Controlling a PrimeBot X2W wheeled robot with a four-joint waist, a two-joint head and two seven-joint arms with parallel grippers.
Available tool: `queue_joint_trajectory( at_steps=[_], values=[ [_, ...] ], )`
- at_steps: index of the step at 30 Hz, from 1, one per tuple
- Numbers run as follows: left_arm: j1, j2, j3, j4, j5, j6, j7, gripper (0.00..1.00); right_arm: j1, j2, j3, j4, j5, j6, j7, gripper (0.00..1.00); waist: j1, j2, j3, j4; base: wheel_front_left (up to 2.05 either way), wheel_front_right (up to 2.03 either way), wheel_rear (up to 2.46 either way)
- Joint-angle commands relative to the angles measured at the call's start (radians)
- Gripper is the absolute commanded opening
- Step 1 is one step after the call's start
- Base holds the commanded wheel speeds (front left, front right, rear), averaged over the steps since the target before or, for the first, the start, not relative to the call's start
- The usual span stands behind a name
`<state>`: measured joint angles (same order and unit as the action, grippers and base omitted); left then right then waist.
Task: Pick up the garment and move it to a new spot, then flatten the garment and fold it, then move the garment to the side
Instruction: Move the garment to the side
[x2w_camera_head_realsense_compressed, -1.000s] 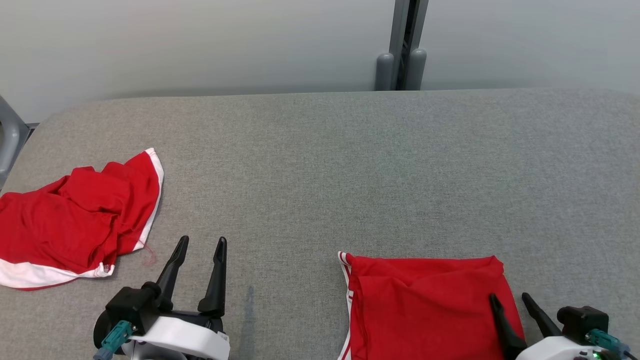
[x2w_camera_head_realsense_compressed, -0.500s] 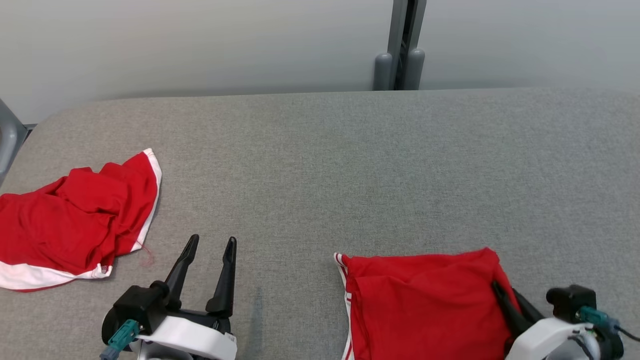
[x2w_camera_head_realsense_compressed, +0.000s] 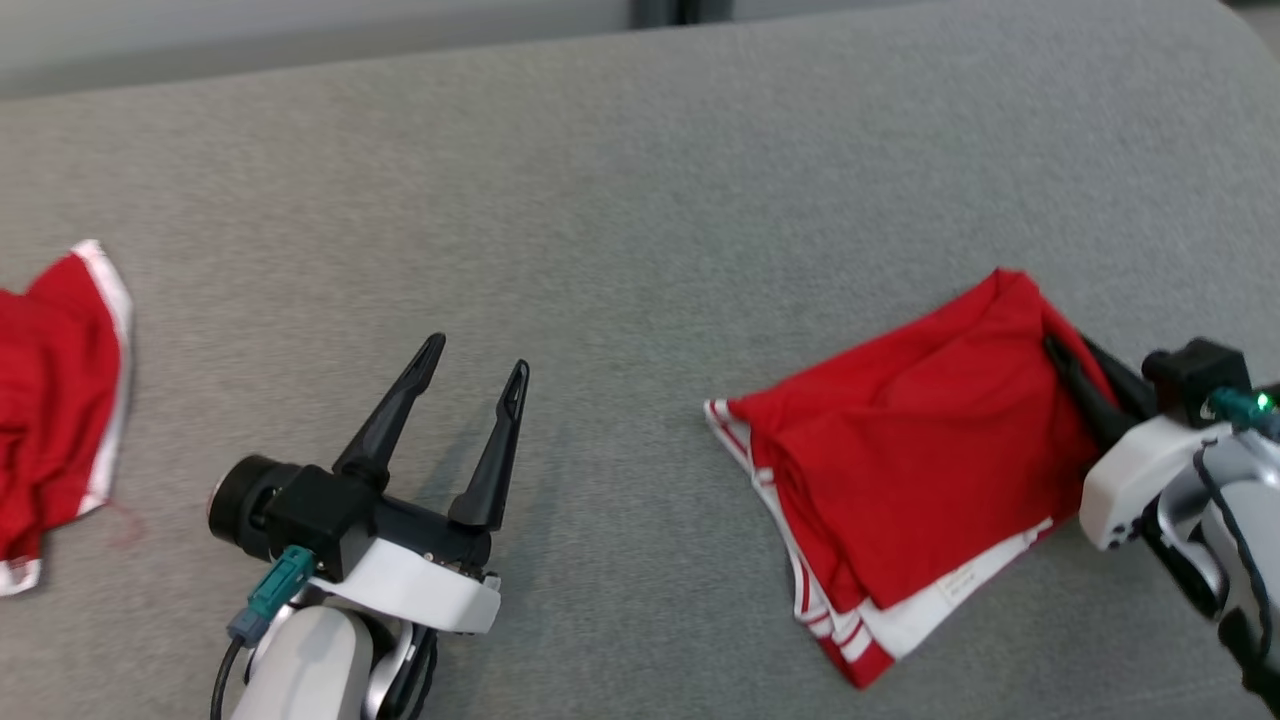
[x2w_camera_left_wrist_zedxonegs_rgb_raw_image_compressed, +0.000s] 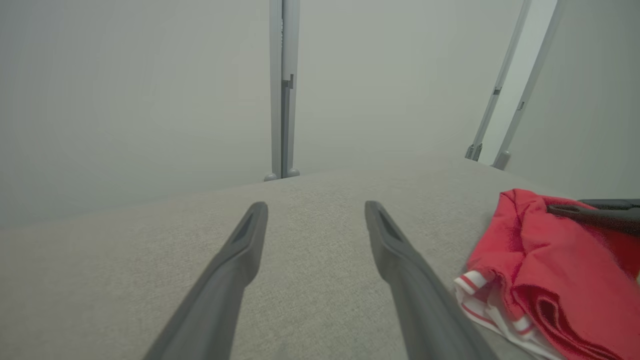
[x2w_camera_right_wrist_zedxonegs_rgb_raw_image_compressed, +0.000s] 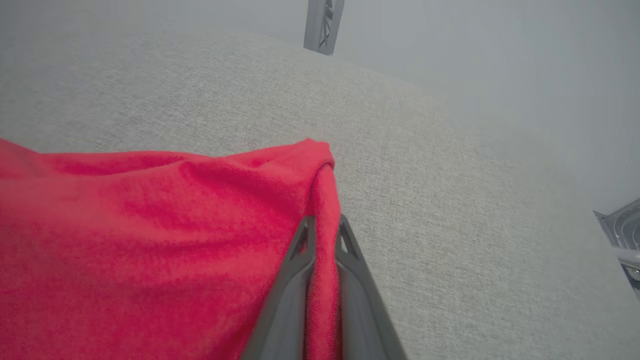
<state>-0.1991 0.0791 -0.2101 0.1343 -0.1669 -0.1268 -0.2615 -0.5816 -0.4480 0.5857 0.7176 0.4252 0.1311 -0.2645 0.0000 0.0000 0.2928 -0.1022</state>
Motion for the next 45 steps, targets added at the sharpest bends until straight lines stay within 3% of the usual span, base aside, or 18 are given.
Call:
queue_joint_trajectory(
  at_steps=[1,3,6,13,17,27,28,30,31,32,33,41,45],
  values=[
    [-0.023,0.018,-0.008,-0.009,0.003,-0.005,-0.003,1.00,-0.028,-0.013,0.001,0.010,-0.007,-0.001,-0.001,0.00,0.0000,0.0000,0.091,-0.086,0.00,0.00,0.00],
    [-0.043,0.045,-0.032,-0.022,0.000,-0.004,-0.003,1.00,-0.076,-0.021,0.012,0.024,-0.022,-0.001,-0.001,0.00,0.0000,0.0000,0.126,-0.124,0.00,0.00,0.00],
    [-0.105,0.134,-0.092,-0.067,-0.004,-0.004,-0.004,1.00,-0.202,-0.052,-0.031,0.068,-0.053,-0.001,-0.001,0.00,0.0000,0.0000,0.230,-0.227,0.00,0.00,0.00],
    [-0.127,0.199,-0.119,-0.111,-0.007,-0.004,-0.003,1.00,-0.296,-0.062,-0.094,0.099,-0.122,-0.001,-0.001,0.00,0.0000,0.0000,0.310,-0.295,0.00,0.00,0.00],
    [-0.136,0.238,-0.129,-0.126,0.020,-0.004,0.001,1.00,-0.361,-0.056,-0.179,0.160,-0.249,-0.001,-0.001,0.00,0.0000,0.0000,0.359,-0.301,0.00,0.00,0.00],
    [-0.120,0.251,-0.089,-0.157,0.013,-0.002,0.006,1.00,-0.416,-0.042,-0.441,0.248,-0.518,-0.001,-0.001,0.00,0.0000,0.0000,0.416,-0.256,0.00,0.00,0.00],
    [-0.120,0.254,-0.081,-0.159,0.016,-0.001,0.006,1.00,-0.432,-0.031,-0.537,0.307,-0.620,-0.001,-0.001,0.00,0.0000,0.0000,0.428,-0.241,0.00,0.00,0.00],
    [-0.119,0.254,-0.078,-0.158,0.016,0.000,0.006,1.00,-0.436,-0.026,-0.561,0.308,-0.639,-0.001,-0.001,0.00,0.0000,0.0000,0.430,-0.238,0.00,0.00,0.00],
    [-0.118,0.254,-0.077,-0.157,0.016,0.000,0.006,1.00,-0.435,-0.017,-0.576,0.308,-0.660,-0.001,-0.001,0.11,0.0000,0.0000,0.431,-0.236,0.00,0.00,0.00],
    [-0.117,0.254,-0.077,-0.156,0.016,0.000,0.006,1.00,-0.430,-0.007,-0.585,0.306,-0.683,-0.001,-0.001,0.34,0.0000,0.0000,0.431,-0.234,0.00,0.00,0.00],
    [-0.118,0.248,-0.080,-0.148,0.014,0.000,0.006,1.00,-0.424,0.014,-0.633,0.299,-0.713,-0.001,-0.001,1.00,0.0000,0.0000,0.425,-0.227,0.00,0.00,0.00],
    [-0.131,0.173,-0.099,-0.155,0.000,-0.001,0.003,1.00,-0.395,0.059,-0.652,0.265,-0.711,-0.001,-0.001,1.00,0.0000,0.0000,0.339,-0.191,0.00,0.00,0.00],
    [-0.133,0.099,-0.099,-0.144,-0.010,-0.003,-0.002,1.00,-0.362,0.065,-0.589,0.212,-0.657,-0.001,-0.001,1.00,0.0000,0.0000,0.214,-0.154,0.00,0.00,0.00]
  ],
)
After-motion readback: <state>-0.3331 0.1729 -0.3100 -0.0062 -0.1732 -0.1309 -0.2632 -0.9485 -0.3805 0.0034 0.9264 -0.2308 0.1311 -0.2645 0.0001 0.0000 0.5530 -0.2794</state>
